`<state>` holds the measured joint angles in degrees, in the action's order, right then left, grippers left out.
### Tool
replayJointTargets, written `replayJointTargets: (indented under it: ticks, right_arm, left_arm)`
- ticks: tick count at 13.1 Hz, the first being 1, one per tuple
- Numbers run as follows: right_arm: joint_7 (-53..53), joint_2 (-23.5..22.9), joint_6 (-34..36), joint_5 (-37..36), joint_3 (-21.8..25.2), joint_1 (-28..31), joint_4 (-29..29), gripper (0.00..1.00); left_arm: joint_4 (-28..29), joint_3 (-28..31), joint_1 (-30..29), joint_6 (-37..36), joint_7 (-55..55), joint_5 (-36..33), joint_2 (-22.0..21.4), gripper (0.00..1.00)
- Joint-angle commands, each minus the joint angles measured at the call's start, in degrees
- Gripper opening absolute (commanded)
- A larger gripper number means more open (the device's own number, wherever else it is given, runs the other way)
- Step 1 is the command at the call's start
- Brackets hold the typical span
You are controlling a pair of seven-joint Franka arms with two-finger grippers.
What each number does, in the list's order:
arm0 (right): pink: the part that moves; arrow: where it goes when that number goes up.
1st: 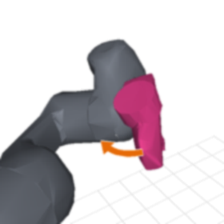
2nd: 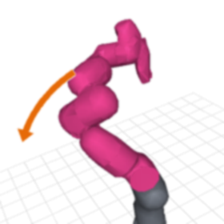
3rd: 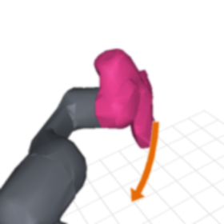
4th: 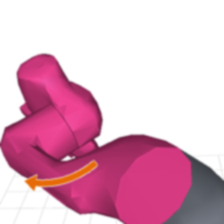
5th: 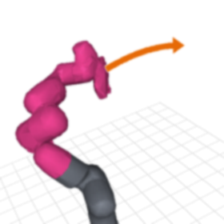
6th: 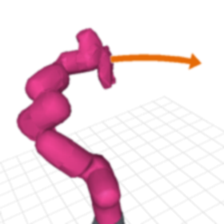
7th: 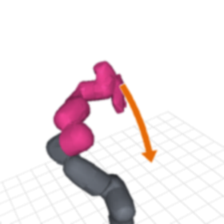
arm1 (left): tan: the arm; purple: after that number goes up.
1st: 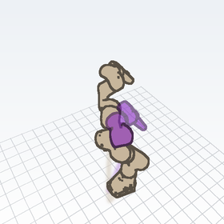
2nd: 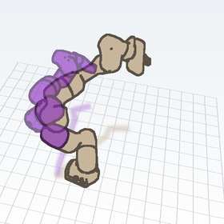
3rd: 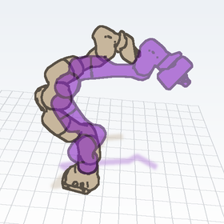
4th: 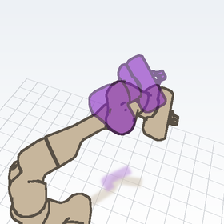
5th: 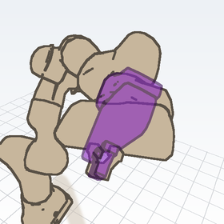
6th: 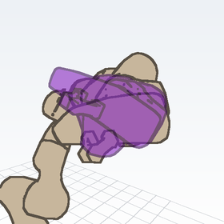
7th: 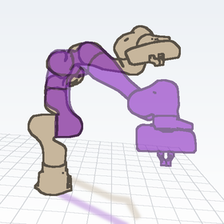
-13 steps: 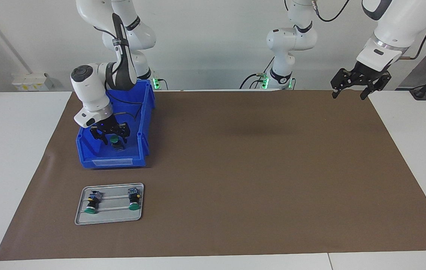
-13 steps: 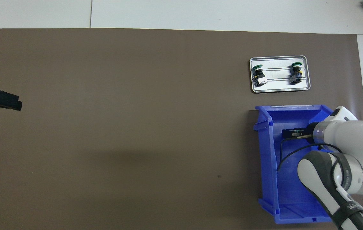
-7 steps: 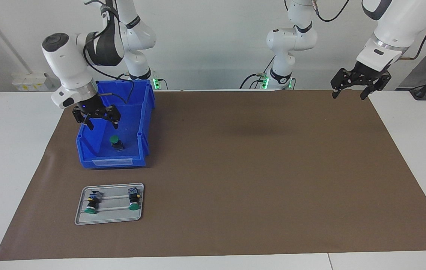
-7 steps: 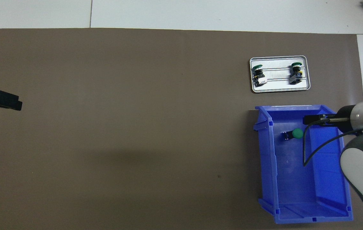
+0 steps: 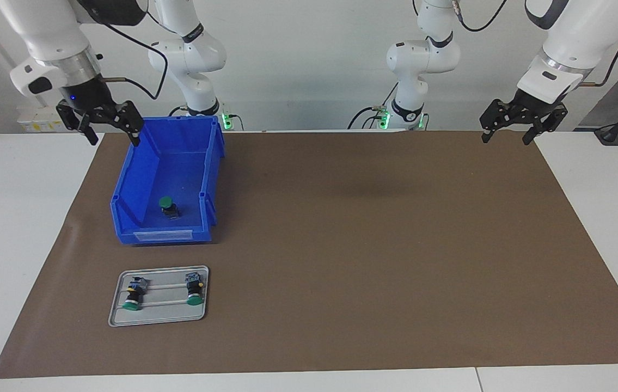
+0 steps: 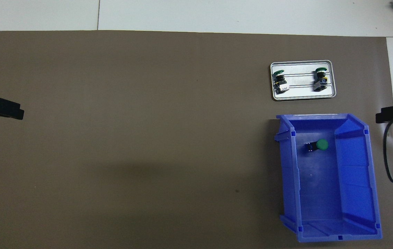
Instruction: Place and press button with both arms
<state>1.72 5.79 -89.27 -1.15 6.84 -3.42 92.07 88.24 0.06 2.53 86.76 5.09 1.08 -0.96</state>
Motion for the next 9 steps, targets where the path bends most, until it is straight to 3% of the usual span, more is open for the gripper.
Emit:
replayJointTargets:
  ticks: [1, 4, 9]
  right_arm:
    - [0.92, -5.0, 5.08, -1.57, -0.6, 0.35, -7.18, 1.0]
    - [-0.48, -3.16, 5.43, -1.58, -0.6, 0.7, -3.84, 1.0]
    - [-0.05, -2.98, 5.42, -1.23, -0.95, 0.43, -3.21, 1.0]
  left_arm:
    - [1.67, -0.42, -0.6, -0.36, 0.19, -0.81, -1.59, 1.0]
    - [1.67, -0.42, -0.6, -0.36, 0.19, -0.81, -1.59, 1.0]
    - [1.67, -0.42, -0.6, -0.36, 0.19, -0.81, -1.59, 1.0]
